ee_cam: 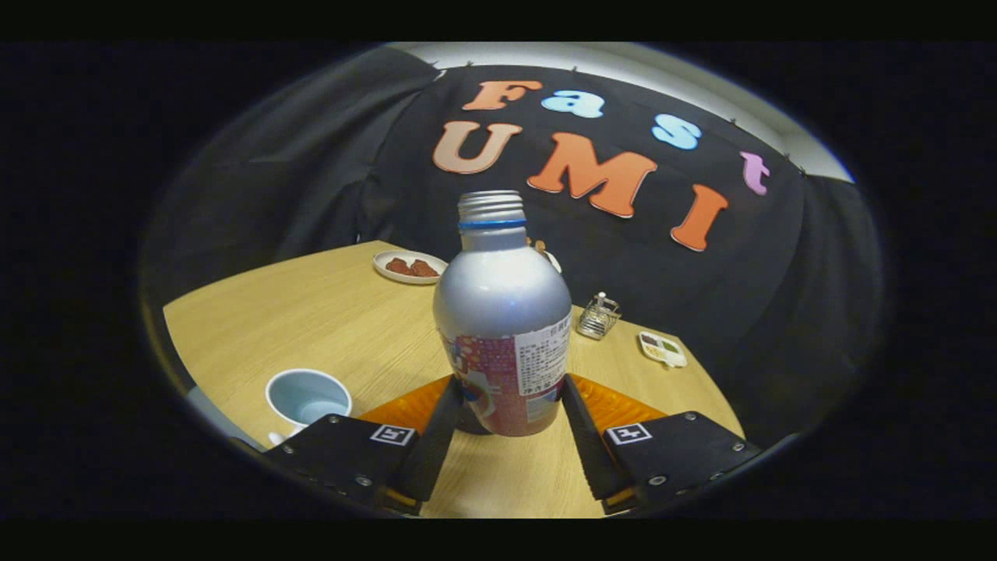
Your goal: Take the bottle from table, then pour the juice into the cup, finally place the bottle on the coaster
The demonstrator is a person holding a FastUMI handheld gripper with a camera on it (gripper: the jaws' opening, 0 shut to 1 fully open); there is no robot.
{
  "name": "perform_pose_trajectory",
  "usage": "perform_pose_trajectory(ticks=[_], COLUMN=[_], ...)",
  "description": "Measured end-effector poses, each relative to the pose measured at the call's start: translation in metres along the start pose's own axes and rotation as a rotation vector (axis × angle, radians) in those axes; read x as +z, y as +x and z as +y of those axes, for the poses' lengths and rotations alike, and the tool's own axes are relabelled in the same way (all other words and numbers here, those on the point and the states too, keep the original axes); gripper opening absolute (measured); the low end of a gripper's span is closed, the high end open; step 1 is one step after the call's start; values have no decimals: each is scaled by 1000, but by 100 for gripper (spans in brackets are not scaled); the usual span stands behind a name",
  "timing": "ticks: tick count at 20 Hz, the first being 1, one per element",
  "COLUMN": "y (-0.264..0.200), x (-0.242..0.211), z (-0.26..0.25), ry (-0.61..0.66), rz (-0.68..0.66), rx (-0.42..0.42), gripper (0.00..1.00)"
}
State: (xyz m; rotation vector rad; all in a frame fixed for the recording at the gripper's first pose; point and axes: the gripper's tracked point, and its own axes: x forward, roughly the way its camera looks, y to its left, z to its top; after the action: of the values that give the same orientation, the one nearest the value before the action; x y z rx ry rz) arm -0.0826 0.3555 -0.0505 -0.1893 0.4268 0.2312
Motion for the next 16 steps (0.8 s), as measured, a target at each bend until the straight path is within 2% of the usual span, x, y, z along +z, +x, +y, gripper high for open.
perform_pose_trajectory(ticks=[3,9,16], y=[17,42,59], x=[-20,-50,-57], z=[10,14,16], ry=[139,301,305], rz=[51,119,107], rx=[50,86,101], gripper=[74,74,74])
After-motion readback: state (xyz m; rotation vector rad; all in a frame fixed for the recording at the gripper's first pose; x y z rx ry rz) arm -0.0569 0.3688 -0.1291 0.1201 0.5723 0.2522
